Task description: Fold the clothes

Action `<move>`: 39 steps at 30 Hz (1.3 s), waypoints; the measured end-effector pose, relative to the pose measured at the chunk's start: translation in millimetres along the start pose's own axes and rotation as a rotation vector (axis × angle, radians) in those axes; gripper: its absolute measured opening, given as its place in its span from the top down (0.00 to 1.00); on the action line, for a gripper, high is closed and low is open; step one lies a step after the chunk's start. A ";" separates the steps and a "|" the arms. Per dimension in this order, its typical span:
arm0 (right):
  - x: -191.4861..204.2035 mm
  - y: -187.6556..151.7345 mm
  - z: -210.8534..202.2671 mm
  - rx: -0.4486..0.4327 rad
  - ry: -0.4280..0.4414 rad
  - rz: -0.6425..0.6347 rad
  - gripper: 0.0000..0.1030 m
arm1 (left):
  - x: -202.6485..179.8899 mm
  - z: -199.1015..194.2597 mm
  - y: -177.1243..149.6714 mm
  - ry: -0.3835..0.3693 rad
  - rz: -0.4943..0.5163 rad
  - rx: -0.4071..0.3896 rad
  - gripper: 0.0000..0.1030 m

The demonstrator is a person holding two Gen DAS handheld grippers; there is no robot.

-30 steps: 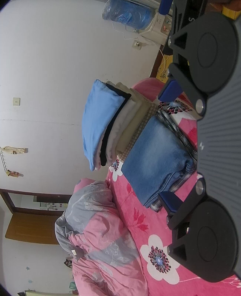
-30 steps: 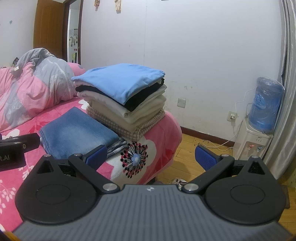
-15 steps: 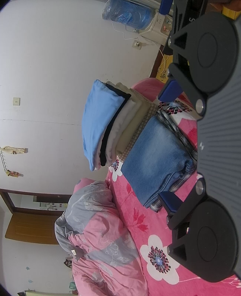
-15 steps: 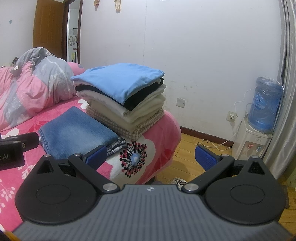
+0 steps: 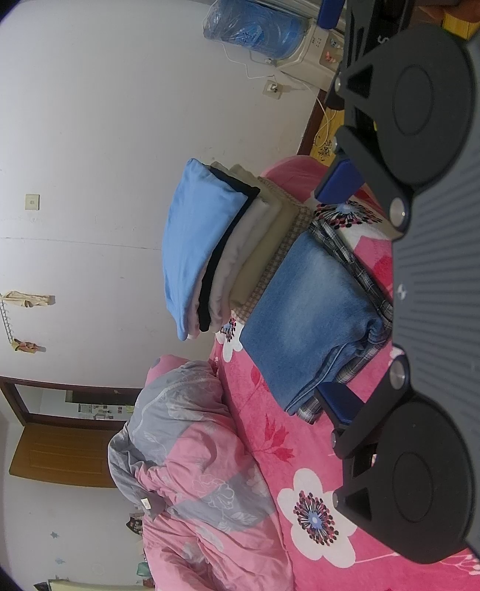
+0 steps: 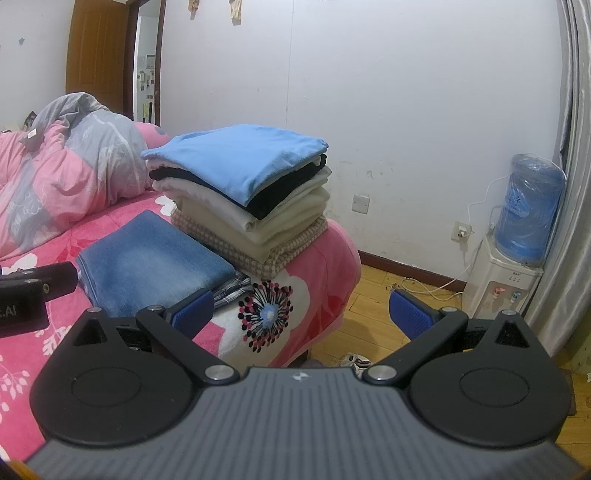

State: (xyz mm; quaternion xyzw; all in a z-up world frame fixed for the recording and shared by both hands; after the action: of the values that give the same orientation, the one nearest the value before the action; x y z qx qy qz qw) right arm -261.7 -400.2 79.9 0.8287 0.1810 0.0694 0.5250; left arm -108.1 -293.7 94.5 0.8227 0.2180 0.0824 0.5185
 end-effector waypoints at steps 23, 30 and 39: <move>-2.7 -0.2 2.8 0.003 -0.003 0.003 0.01 | -3.1 2.5 -0.6 0.001 0.004 0.006 0.00; -2.3 0.5 3.6 0.000 -0.002 0.002 0.01 | -4.5 2.1 -1.3 0.002 0.006 0.006 0.00; -1.7 0.5 2.6 -0.001 -0.002 0.003 0.01 | -3.9 1.8 -0.8 0.001 0.008 0.006 0.00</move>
State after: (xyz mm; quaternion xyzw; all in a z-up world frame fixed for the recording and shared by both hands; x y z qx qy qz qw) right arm -262.4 -403.2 79.4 0.8287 0.1792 0.0696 0.5257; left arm -111.1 -296.6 93.3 0.8249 0.2155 0.0843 0.5157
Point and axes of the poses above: each gripper's, at about its wrist camera, not at the fingertips, and z roughly the way its jaws point, x to its left, y to its top, the point moved 1 cm from there along z, roughly the way its jaws point, and after that the axes turned 5 degrees about -y, right-handed, at the moved point
